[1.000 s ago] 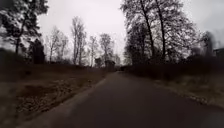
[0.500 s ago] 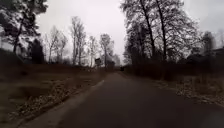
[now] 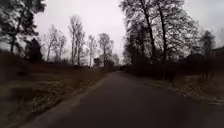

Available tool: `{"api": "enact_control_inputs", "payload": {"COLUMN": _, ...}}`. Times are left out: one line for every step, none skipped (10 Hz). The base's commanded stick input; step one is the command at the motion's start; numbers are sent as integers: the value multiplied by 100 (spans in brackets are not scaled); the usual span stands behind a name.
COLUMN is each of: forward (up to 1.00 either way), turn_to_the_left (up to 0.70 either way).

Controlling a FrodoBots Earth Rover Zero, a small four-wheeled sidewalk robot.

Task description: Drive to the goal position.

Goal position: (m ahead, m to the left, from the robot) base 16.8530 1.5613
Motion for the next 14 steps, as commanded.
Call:
{"api": "enact_control_inputs", "payload": {"forward": 70, "turn_to_the_left": 0}}
{"api": "enact_control_inputs", "payload": {"forward": 70, "turn_to_the_left": 0}}
{"api": "enact_control_inputs", "payload": {"forward": 70, "turn_to_the_left": 0}}
{"api": "enact_control_inputs", "payload": {"forward": 70, "turn_to_the_left": 0}}
{"api": "enact_control_inputs", "payload": {"forward": 70, "turn_to_the_left": 0}}
{"api": "enact_control_inputs", "payload": {"forward": 70, "turn_to_the_left": 0}}
{"api": "enact_control_inputs", "payload": {"forward": 70, "turn_to_the_left": 0}}
{"api": "enact_control_inputs", "payload": {"forward": 70, "turn_to_the_left": 0}}
{"api": "enact_control_inputs", "payload": {"forward": 70, "turn_to_the_left": 0}}
{"api": "enact_control_inputs", "payload": {"forward": 70, "turn_to_the_left": 0}}
{"api": "enact_control_inputs", "payload": {"forward": 70, "turn_to_the_left": 0}}
{"api": "enact_control_inputs", "payload": {"forward": 70, "turn_to_the_left": 0}}
{"api": "enact_control_inputs", "payload": {"forward": 70, "turn_to_the_left": 0}}
{"api": "enact_control_inputs", "payload": {"forward": 70, "turn_to_the_left": 0}}
